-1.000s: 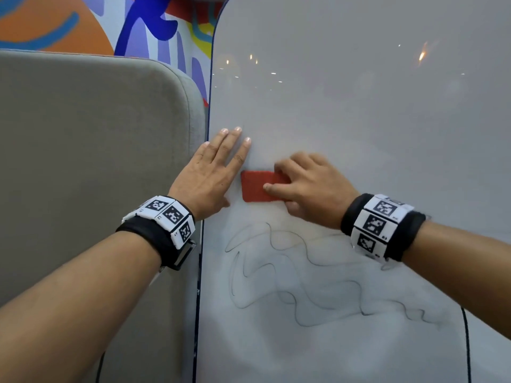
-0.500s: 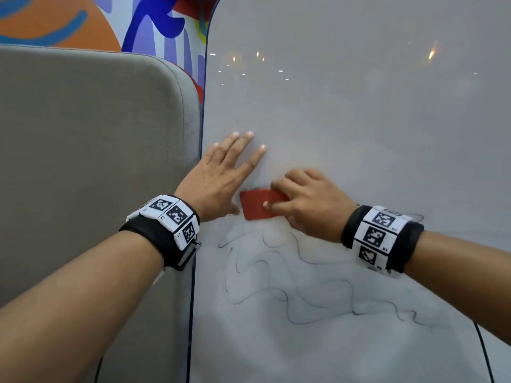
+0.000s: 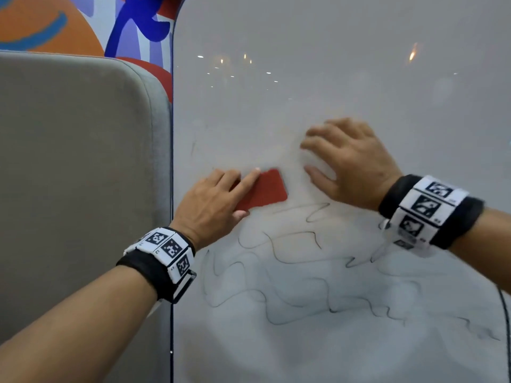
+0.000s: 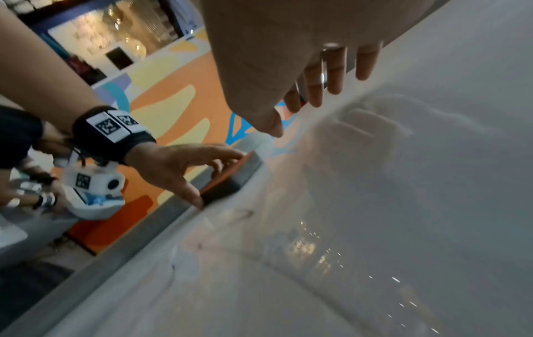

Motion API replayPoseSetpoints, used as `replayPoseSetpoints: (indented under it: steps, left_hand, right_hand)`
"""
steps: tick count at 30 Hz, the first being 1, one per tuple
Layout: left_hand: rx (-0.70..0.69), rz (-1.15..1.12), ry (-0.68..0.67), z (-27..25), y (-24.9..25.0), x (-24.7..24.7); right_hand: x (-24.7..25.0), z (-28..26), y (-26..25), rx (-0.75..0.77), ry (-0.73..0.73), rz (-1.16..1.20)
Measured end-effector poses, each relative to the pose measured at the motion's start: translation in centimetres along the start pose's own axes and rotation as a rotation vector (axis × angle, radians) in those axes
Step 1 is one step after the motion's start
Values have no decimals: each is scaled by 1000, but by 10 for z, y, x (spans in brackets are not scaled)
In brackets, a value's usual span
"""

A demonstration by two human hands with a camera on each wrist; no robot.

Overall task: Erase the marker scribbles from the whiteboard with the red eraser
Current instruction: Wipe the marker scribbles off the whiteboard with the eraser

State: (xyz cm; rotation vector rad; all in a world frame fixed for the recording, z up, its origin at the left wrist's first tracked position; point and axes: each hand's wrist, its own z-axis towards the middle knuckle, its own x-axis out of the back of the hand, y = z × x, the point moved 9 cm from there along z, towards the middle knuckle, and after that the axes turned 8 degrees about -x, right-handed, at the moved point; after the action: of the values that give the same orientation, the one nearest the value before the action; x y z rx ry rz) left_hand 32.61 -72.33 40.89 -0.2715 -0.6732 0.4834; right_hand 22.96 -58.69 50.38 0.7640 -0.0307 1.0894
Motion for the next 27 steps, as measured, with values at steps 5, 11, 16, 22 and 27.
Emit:
replayPoseSetpoints:
  steps: [5, 11, 16, 22, 27]
  left_hand:
    - [-70, 66, 27, -6, 27, -14]
    - [-5, 19, 90, -2, 29, -16]
    - [207, -31, 136, 0, 43, -13]
    - [6, 1, 133, 13, 75, -18]
    - [313, -85, 194, 18, 55, -3]
  right_hand:
    - [-8, -30, 33, -6, -83, -181]
    - [-14, -56, 37, -6, -142, -212]
    - [-10, -65, 45, -13, -125, -226]
    - [-7, -74, 47, 3, -120, -218]
    - [0, -77, 54, 3, -122, -199]
